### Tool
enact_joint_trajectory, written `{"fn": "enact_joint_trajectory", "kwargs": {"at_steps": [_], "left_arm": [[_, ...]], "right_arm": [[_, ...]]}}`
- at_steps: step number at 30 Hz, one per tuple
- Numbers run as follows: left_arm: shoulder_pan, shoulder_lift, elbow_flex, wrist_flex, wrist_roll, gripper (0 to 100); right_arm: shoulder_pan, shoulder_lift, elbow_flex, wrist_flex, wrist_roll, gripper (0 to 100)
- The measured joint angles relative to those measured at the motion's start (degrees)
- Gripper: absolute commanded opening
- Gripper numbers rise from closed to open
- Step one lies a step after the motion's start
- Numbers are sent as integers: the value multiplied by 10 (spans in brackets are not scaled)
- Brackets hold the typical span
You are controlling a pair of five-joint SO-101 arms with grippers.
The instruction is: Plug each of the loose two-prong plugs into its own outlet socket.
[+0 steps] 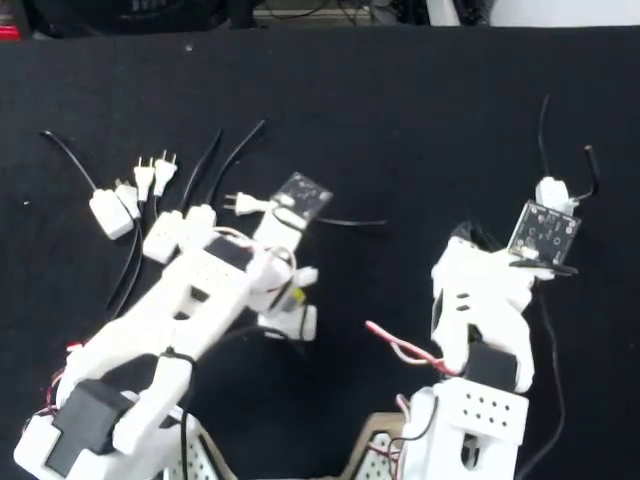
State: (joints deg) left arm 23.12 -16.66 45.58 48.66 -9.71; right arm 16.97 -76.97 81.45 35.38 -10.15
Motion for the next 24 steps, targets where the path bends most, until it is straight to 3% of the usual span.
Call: {"fn": "enact_joint_trajectory", "kwargs": {"at_steps": [8,12,17,24], "left_arm": [[-3,3,-101,215,-35,266],[26,3,-106,253,-64,320],[61,3,-45,193,-69,320],[18,3,24,35,-47,320]], "right_arm": [[0,0,0,0,0,31],[0,0,0,0,0,31],[0,0,0,0,0,31],[0,0,0,0,0,31]]}}
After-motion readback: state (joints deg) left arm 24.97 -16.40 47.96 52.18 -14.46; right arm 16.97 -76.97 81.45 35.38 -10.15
